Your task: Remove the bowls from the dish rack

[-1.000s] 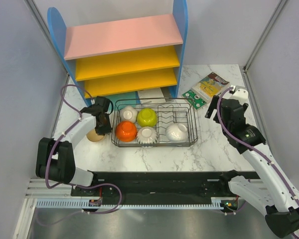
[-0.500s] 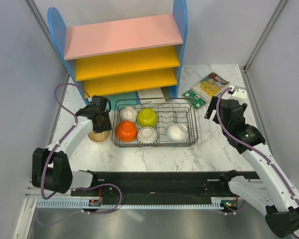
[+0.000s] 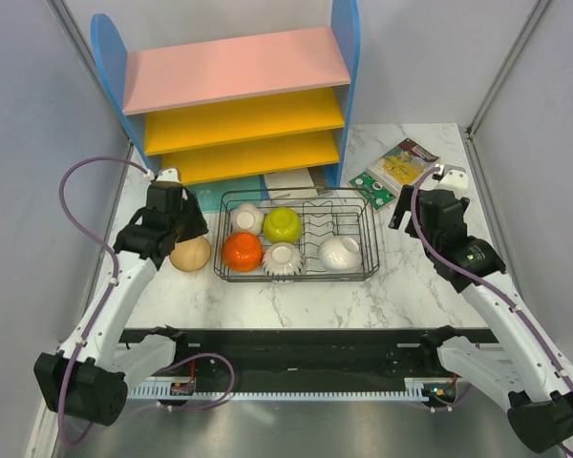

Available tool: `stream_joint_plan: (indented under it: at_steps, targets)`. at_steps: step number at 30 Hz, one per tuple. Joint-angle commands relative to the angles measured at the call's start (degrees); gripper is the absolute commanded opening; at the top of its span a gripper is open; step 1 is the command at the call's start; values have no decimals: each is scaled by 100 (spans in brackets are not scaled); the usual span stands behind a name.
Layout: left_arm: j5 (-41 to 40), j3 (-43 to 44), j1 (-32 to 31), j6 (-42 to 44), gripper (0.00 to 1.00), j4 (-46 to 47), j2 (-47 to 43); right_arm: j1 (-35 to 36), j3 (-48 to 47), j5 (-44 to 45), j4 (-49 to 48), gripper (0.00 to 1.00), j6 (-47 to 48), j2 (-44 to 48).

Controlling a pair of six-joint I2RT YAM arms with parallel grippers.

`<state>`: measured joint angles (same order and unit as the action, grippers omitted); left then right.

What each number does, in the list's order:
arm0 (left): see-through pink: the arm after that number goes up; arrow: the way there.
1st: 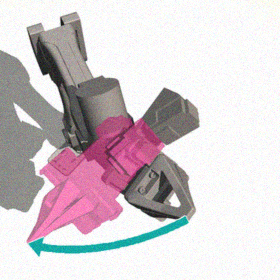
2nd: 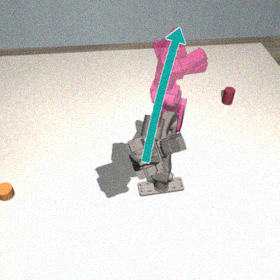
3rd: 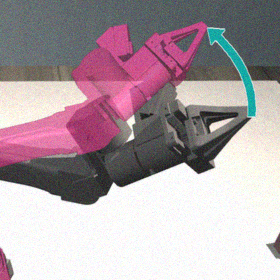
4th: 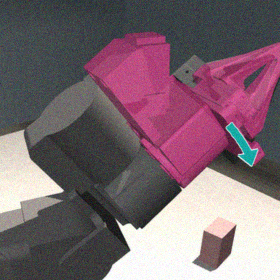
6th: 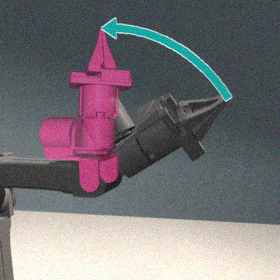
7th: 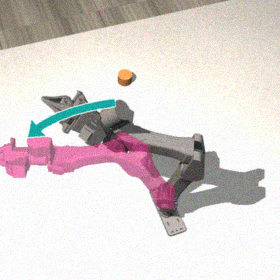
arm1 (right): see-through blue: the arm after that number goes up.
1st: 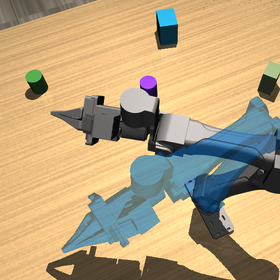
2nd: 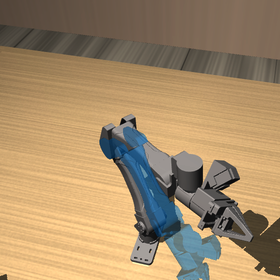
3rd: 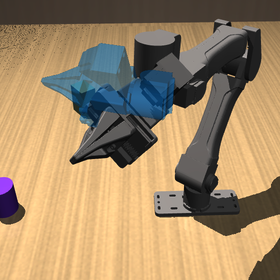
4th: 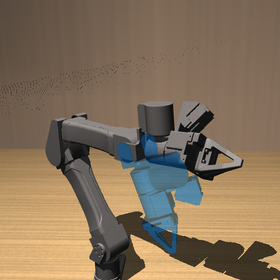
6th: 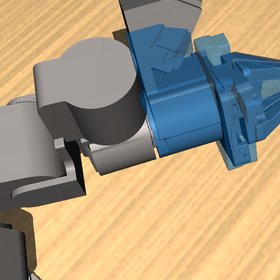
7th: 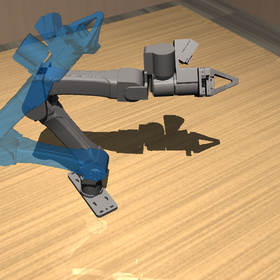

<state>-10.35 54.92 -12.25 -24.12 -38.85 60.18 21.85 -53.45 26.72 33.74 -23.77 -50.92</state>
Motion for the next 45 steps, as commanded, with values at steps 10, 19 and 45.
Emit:
stream_joint_plan:
  at_steps: [10, 19, 45]
  targets:
    - [3839, -359, -818, 21, 57, 1933, -448, 39, -403, -2258, -25, 84, 664, -682]
    - [3900, -218, -2210, -515, 58, 3067, 679, 171, -376, -2286, -78, 85, 654, -604]
    - [4111, -666, -2958, -1262, 59, 3859, 1039, 171, -280, -2215, -341, 87, 522, -797]
